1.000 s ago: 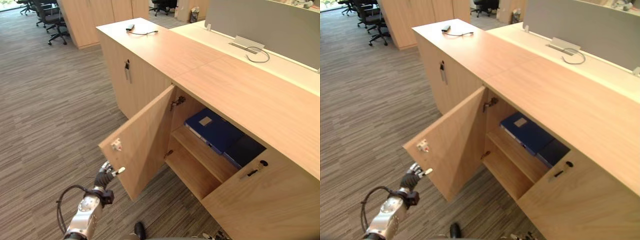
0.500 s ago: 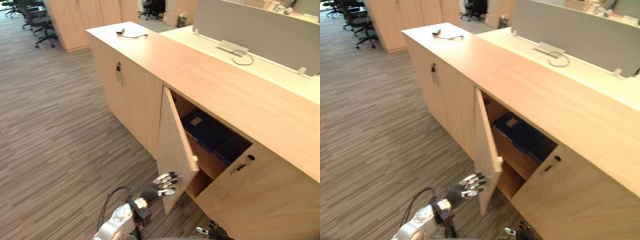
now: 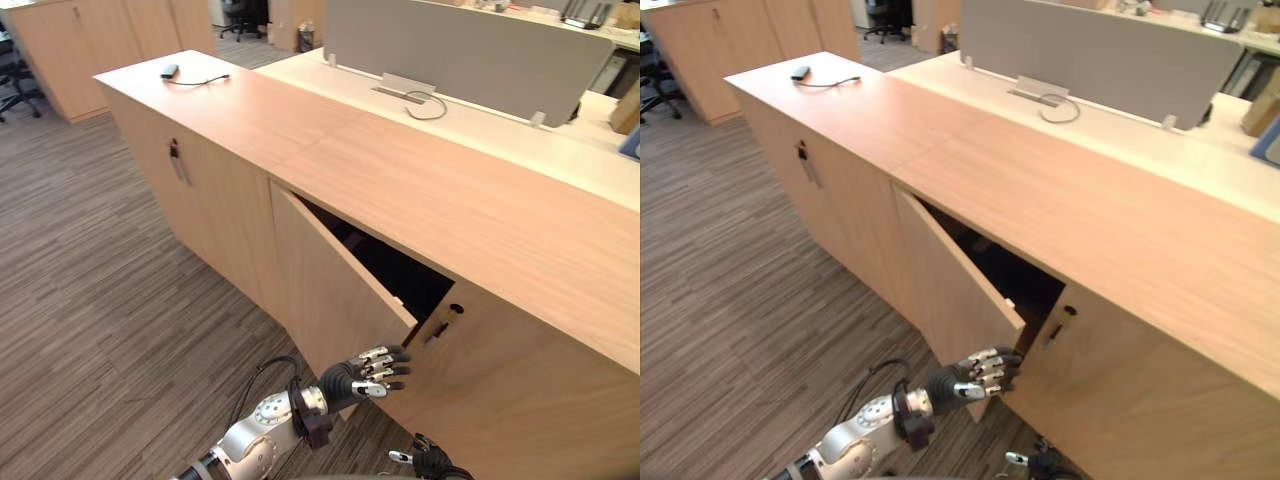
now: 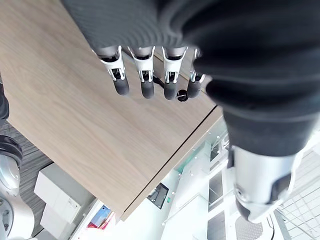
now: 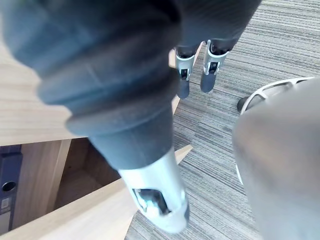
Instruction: Walk over to the cabinet, pick up the folder, carry it to the office cabinet, place the folder inside the office cabinet, then close the office cabinet door
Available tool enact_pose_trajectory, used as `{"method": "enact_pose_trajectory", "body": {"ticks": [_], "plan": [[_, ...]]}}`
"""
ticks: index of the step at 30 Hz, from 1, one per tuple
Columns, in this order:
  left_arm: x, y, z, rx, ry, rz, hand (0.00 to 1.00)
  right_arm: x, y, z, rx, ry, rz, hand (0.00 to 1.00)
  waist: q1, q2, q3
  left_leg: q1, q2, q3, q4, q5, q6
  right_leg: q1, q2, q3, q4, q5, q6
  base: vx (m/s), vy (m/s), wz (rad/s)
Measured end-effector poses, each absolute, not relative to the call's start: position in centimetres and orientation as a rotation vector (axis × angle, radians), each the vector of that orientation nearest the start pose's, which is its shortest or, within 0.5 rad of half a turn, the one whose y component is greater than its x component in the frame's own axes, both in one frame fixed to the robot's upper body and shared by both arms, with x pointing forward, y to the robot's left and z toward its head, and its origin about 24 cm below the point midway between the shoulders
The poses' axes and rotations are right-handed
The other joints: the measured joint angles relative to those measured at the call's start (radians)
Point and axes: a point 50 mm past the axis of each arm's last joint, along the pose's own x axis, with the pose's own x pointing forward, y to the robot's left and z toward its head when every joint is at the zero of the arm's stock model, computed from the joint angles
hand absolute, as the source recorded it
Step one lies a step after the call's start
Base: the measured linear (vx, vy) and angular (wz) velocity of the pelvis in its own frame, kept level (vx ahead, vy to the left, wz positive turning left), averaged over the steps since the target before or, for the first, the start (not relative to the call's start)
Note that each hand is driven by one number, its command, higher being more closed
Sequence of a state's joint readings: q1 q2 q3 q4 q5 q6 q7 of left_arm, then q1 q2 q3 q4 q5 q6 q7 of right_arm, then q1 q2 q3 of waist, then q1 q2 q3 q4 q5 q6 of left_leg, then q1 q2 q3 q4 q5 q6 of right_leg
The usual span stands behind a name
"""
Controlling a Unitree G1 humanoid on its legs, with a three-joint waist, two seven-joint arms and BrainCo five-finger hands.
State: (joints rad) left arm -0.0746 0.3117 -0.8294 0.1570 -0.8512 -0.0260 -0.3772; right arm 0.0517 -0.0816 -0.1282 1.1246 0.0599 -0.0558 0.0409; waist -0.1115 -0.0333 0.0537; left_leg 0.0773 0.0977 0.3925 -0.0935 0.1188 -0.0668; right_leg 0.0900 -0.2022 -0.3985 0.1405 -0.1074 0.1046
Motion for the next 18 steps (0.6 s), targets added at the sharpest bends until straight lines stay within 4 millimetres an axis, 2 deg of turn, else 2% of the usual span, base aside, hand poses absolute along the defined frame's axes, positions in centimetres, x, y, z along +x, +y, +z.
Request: {"method": "enact_pose_trajectory", "body": {"ticks": [4,6,7,8,9,10,11,12,13,15,16,17,18], "plan": [[19.0,4.9,-2.5,-0.543,0.453,-0.861,0.00,9.5,-19.6,-16.3,0.070,1.099,-0.172,0.00,-0.008,0.006,-0.010,0.009,0.031,0.052,0.019,-0.025,-0.024,-0.014,0.031,0.048,-0.017,-0.002,-0.017,0.02,-0.050,-0.41],[19.7,6.5,-3.1,-0.565,0.450,-0.751,0.00,9.4,-19.6,-16.3,0.078,1.099,-0.175,0.00,-0.009,0.005,-0.011,-0.040,0.071,0.069,0.148,-0.097,-0.034,-0.025,0.047,0.067,-0.020,-0.003,-0.027,0.04,-0.120,-0.44],[19.8,7.5,-3.5,-0.590,0.449,-0.684,0.00,9.3,-19.8,-16.4,0.088,1.101,-0.184,0.00,-0.008,0.011,-0.014,-0.082,0.115,0.075,0.266,-0.160,-0.033,-0.026,0.065,0.079,-0.025,-0.006,-0.033,0.08,-0.146,-0.41],[19.9,8.1,-3.8,-0.602,0.451,-0.648,0.00,9.2,-20.0,-16.4,0.089,1.103,-0.186,0.00,-0.006,0.018,-0.016,-0.102,0.142,0.075,0.327,-0.191,-0.028,-0.024,0.078,0.081,-0.027,-0.008,-0.037,0.12,-0.177,-0.52],[19.7,9.0,-4.2,-0.641,0.453,-0.575,0.00,9.1,-20.4,-16.3,0.084,1.106,-0.194,0.00,-0.004,0.038,-0.017,-0.131,0.206,0.078,0.444,-0.244,-0.006,-0.018,0.113,0.080,-0.026,-0.008,-0.038,0.12,-0.190,-0.56],[19.4,10.0,-4.7,-0.667,0.458,-0.504,0.00,8.7,-20.7,-16.4,0.091,1.115,-0.207,0.00,0.001,0.050,-0.011,-0.160,0.257,0.054,0.564,-0.267,0.027,0.005,0.138,0.083,-0.032,-0.010,-0.043,0.12,-0.188,-0.52],[19.3,10.5,-4.9,-0.676,0.462,-0.474,0.00,8.4,-21.0,-16.4,0.087,1.123,-0.215,0.00,0.001,0.054,-0.009,-0.177,0.276,0.027,0.621,-0.267,0.028,0.018,0.149,0.084,-0.033,-0.011,-0.048,0.10,-0.172,-0.37],[19.2,11.2,-5.4,-0.689,0.465,-0.411,0.00,7.4,-21.8,-16.4,0.070,1.143,-0.231,0.00,0.007,0.060,-0.010,-0.203,0.294,-0.048,0.712,-0.259,0.040,0.039,0.161,0.093,-0.031,-0.020,-0.063,0.10,-0.119,-0.40],[19.0,12.2,-6.0,-0.705,0.470,-0.339,0.00,6.8,-22.8,-16.3,0.055,1.156,-0.254,0.00,0.029,0.069,-0.008,-0.254,0.290,-0.148,0.812,-0.245,0.058,0.053,0.156,0.121,-0.030,-0.026,-0.072,0.12,-0.066,-0.47],[18.6,13.1,-7.0,-0.706,0.497,-0.275,0.00,6.6,-23.7,-16.2,0.047,1.159,-0.282,0.00,0.042,0.077,-0.003,-0.282,0.240,-0.232,0.848,-0.303,0.031,0.053,0.142,0.151,-0.025,-0.031,-0.080,0.09,0.082,-0.54],[17.9,14.6,-8.0,-0.695,0.525,-0.189,0.00,7.1,-24.4,-16.0,0.037,1.154,-0.293,0.00,0.054,0.083,0.013,-0.295,0.142,-0.320,0.835,-0.381,0.027,0.045,0.112,0.193,-0.009,-0.031,-0.080,0.04,0.125,-0.64],[17.4,15.3,-8.4,-0.681,0.535,-0.159,0.00,7.5,-24.4,-15.9,0.034,1.149,-0.288,0.00,0.059,0.080,0.017,-0.297,0.097,-0.352,0.813,-0.401,0.030,0.039,0.099,0.214,0.000,-0.031,-0.080,0.04,0.246,-0.88],[16.2,16.4,-9.0,-0.655,0.558,-0.108,0.00,8.3,-24.2,-15.8,0.026,1.134,-0.272,0.00,0.074,0.082,0.023,-0.298,0.022,-0.412,0.747,-0.423,0.028,0.026,0.080,0.249,0.018,-0.031,-0.080,0.04,0.253,-0.83]]}}
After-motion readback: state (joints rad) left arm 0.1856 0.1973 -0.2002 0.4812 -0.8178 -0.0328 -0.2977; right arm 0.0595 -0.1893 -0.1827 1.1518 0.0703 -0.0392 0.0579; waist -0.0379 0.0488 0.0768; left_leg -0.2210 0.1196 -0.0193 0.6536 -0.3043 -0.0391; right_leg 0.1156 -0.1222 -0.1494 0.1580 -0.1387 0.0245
